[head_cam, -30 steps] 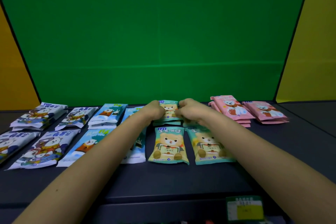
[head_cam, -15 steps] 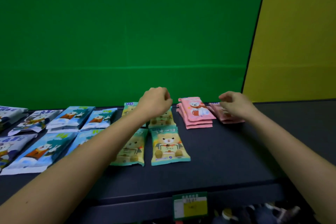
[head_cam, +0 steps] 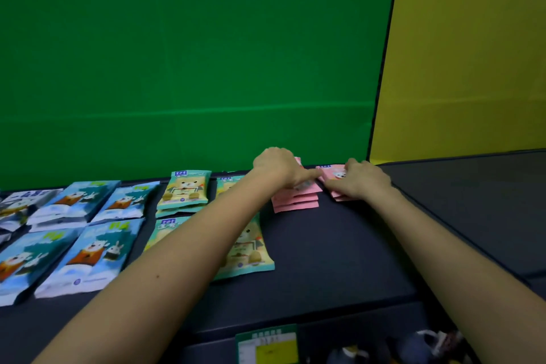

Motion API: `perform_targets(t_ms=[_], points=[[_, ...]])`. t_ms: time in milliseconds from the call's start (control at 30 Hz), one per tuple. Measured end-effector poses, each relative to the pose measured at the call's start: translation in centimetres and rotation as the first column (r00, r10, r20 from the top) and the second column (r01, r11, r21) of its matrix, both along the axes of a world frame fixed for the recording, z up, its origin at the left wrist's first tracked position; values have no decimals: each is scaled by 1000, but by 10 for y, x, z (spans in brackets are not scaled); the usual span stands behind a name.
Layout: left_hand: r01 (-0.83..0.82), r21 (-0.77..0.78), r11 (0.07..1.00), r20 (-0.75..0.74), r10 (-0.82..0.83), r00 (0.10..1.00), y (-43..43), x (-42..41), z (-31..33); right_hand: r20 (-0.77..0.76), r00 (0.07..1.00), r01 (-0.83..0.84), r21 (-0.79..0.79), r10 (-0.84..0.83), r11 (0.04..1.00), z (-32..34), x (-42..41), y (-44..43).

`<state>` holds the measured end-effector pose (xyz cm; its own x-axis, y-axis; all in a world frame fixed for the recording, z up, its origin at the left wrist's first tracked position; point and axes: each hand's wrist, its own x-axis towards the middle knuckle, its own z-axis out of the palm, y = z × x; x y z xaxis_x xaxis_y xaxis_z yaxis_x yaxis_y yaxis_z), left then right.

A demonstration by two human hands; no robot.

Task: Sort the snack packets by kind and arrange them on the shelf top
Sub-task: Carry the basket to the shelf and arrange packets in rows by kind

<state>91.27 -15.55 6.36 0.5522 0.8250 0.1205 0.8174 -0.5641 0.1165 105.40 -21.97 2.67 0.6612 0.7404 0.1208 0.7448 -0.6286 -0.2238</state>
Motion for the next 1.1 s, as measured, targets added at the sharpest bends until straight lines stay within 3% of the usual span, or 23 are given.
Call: perform_targets(t_ms=[100,233,400,567,867,933,1000,1100], points=[[-91,-71,993,-87,85,993,2,16,0,29,1000,-1,-47,2,999,4,3,2],[-226,-181,957,-33,224,974,-2,26,-3,38,998,-59,28,58,998,6,10,-5],[-288,-77,955,60,293,954,-13,32,-8,74,987,-152,113,144,982,11,20,-37],[-244,0,970,84,243,966,-35,20,2,95,958,-279,68,272,958,10,8,-90],[-154,42,987,-147,158,976,-113,-15,-30,202,911,-351,-80,360,933,-20,-11,-128],[-144,69,987,-171,154,973,-120,-22,-36,162,893,-409,-95,420,907,-20,-2,-130],[-73,99,992,-168,89,982,-123,-32,-38,47,823,-560,-102,566,822,-19,15,-136],[133,-57,989,-74,-137,988,-123,-56,-39,-239,659,-740,-38,713,672,-20,37,-150]])
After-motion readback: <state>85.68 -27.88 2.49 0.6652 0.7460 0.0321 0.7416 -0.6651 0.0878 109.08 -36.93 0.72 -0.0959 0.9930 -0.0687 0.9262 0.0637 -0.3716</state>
